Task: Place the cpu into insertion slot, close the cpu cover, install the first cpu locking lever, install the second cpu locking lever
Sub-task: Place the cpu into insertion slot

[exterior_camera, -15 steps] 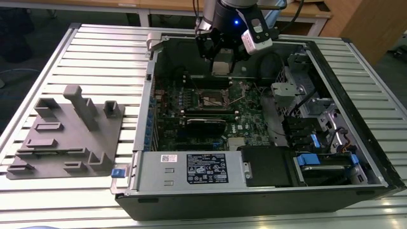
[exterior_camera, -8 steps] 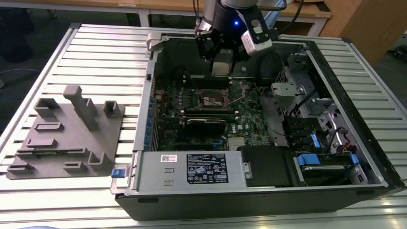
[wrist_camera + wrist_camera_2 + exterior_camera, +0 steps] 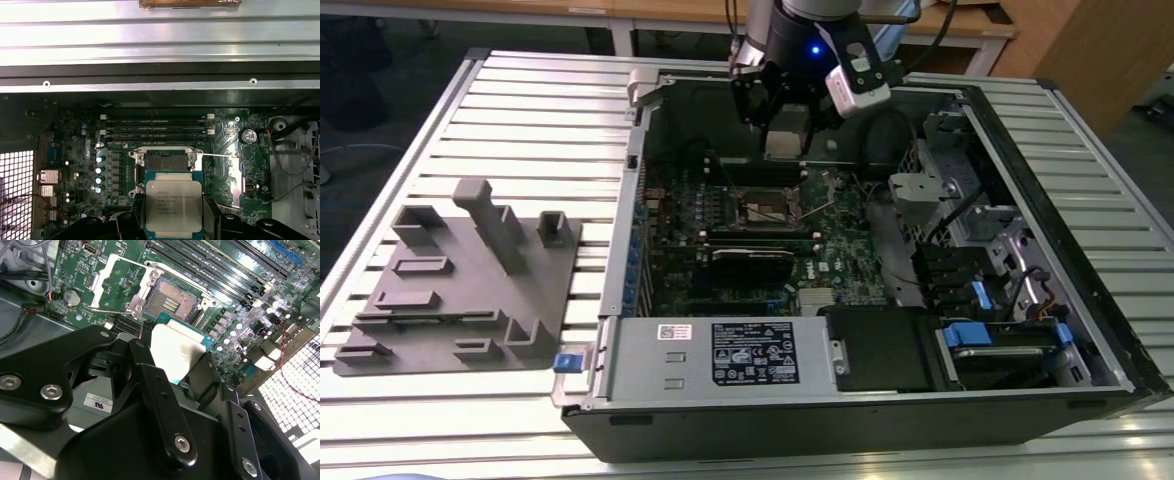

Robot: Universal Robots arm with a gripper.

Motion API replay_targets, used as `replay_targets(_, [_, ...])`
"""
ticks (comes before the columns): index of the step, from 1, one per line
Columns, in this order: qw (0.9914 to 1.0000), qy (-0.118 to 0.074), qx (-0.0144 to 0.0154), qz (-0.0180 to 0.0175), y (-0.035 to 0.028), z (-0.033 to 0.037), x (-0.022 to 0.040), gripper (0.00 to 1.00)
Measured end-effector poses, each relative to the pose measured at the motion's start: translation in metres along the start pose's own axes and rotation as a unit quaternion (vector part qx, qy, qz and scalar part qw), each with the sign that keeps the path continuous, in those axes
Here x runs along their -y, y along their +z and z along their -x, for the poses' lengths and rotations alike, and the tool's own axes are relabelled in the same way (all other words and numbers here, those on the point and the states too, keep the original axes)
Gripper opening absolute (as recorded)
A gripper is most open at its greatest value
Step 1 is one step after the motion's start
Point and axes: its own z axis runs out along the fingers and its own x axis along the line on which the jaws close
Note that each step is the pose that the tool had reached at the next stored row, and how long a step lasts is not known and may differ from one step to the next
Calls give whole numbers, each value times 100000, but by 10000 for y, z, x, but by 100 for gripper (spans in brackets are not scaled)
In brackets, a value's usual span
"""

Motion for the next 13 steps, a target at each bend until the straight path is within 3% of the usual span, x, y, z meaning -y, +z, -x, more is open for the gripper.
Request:
replay_targets(8, [100000,-3,8,15,18,0,2,54])
replay_targets(13, [100000,-2,50,2,100,-6,9,54])
